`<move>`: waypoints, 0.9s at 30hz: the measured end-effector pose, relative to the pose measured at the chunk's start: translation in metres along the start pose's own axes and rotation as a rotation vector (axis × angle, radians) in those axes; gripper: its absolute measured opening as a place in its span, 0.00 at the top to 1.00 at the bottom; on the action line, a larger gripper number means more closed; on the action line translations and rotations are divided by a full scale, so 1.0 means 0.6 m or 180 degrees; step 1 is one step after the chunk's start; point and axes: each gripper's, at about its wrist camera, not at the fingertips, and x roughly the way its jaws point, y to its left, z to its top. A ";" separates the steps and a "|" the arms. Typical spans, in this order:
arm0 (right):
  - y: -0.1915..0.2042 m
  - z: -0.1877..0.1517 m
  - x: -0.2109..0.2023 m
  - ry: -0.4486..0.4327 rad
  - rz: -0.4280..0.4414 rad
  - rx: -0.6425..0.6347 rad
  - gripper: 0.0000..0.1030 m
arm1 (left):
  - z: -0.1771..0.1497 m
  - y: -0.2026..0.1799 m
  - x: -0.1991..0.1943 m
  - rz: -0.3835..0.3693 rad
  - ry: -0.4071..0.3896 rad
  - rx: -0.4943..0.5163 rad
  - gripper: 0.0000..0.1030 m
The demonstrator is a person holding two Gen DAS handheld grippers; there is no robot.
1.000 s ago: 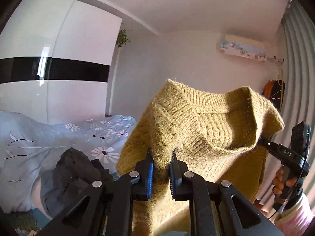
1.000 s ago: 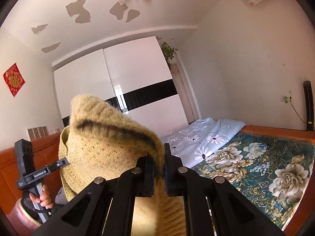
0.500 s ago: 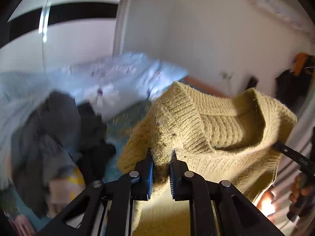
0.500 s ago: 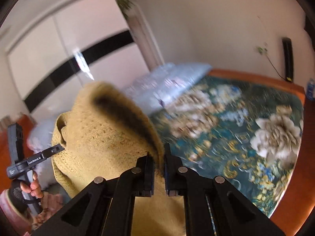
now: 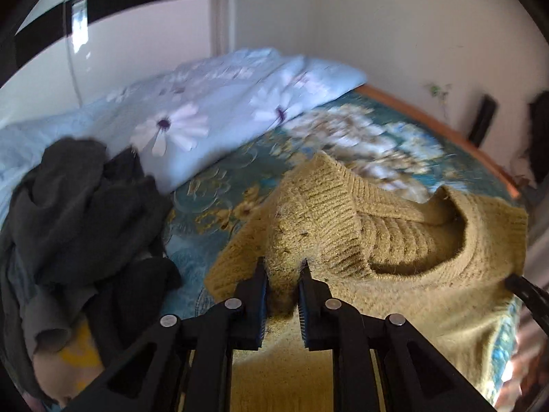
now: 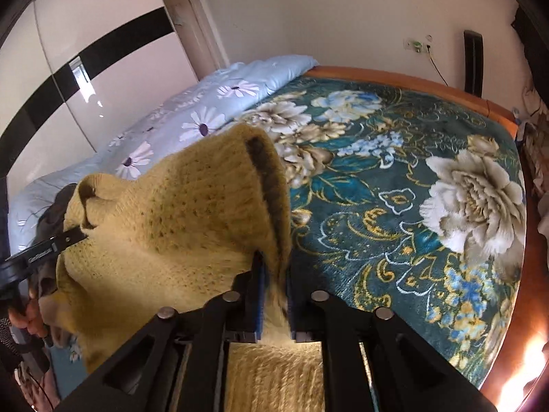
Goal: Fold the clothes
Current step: 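Lower the sweater flat onto the bedspread with both grippers and release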
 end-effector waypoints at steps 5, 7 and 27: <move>-0.041 0.004 -0.001 -0.0069 -0.0152 0.0347 0.73 | -0.015 0.033 0.057 -0.0158 0.0300 -0.0444 0.62; -0.054 0.002 -0.001 -0.0029 -0.0181 0.0387 0.72 | -0.022 0.053 0.051 -0.0256 0.0312 -0.0609 0.45; -0.118 -0.186 0.001 0.1757 -0.0004 0.0721 0.61 | -0.396 0.259 -0.090 -0.0450 0.1041 -0.1413 0.38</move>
